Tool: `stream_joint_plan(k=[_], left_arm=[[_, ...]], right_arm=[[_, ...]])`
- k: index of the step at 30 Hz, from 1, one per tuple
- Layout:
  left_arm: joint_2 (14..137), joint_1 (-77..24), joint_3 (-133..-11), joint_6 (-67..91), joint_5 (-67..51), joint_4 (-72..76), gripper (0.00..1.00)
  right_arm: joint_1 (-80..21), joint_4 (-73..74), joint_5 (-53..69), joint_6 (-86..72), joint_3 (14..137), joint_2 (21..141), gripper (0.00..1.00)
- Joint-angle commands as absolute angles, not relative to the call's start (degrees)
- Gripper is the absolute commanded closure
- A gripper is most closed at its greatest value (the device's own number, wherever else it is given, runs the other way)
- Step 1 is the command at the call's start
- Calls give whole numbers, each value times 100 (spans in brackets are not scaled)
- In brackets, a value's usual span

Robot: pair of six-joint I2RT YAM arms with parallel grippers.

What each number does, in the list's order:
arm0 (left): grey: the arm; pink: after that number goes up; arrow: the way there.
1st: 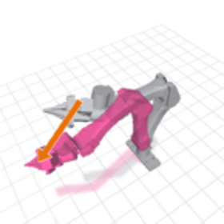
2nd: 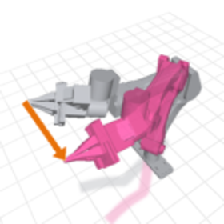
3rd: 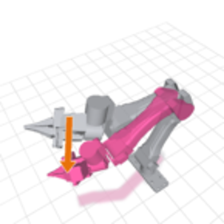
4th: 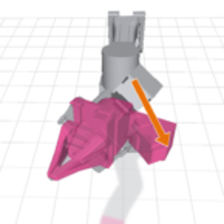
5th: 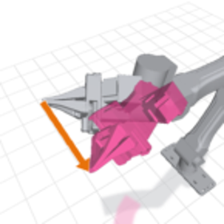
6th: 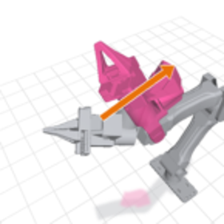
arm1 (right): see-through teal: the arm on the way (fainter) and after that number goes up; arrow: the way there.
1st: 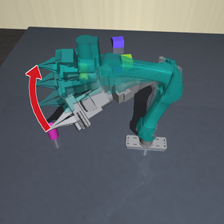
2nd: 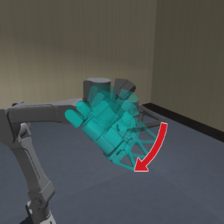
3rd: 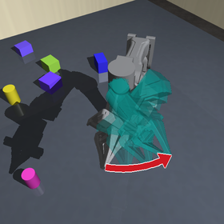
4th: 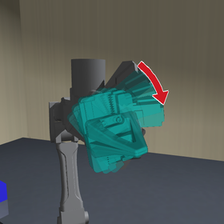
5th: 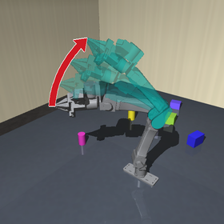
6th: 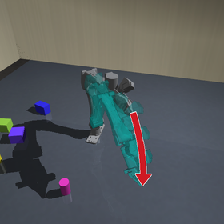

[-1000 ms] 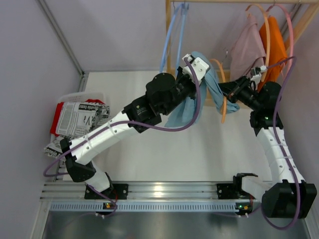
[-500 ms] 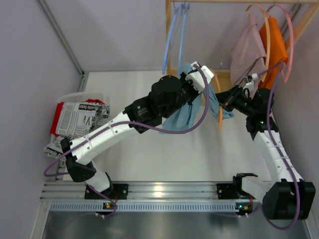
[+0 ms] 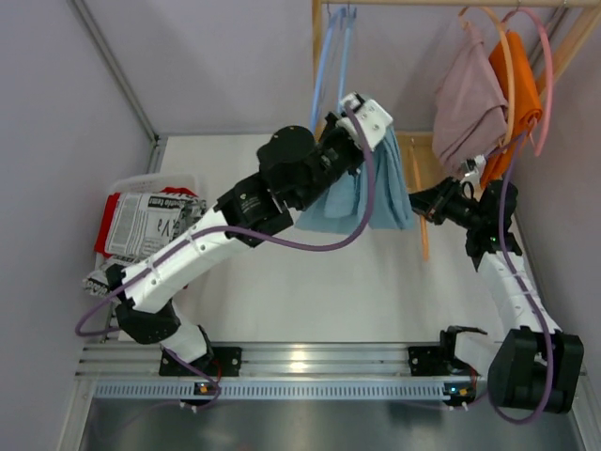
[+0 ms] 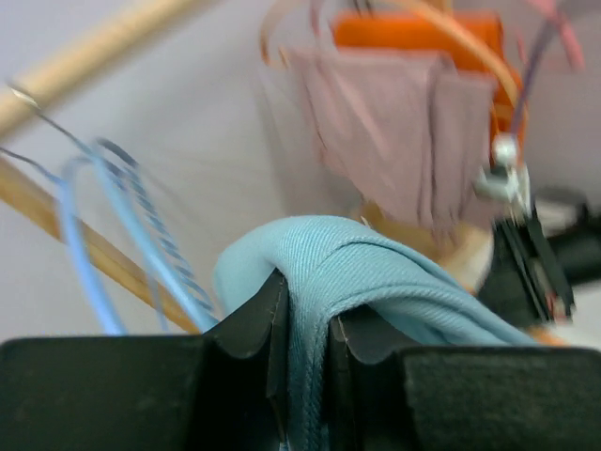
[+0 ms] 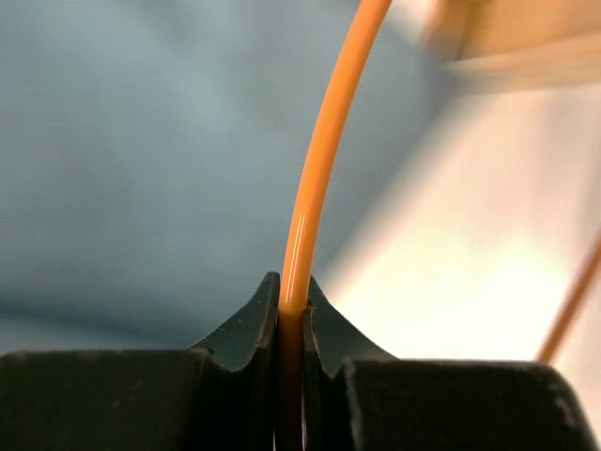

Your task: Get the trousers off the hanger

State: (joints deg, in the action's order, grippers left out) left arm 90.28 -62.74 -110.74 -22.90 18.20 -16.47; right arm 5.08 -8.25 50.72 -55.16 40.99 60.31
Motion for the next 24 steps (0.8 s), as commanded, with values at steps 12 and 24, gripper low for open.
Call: stream_joint_plan(k=[12,24], left_arm=[[7190,-6231,-10813,-1829,1600,1294,100],[6382,-5354,-9371,-1117,1784,642,100]], right_arm=[[879,-334,4746,-4983,3972,6109,100],[835,210,4913,-5089,4218,5362,100]])
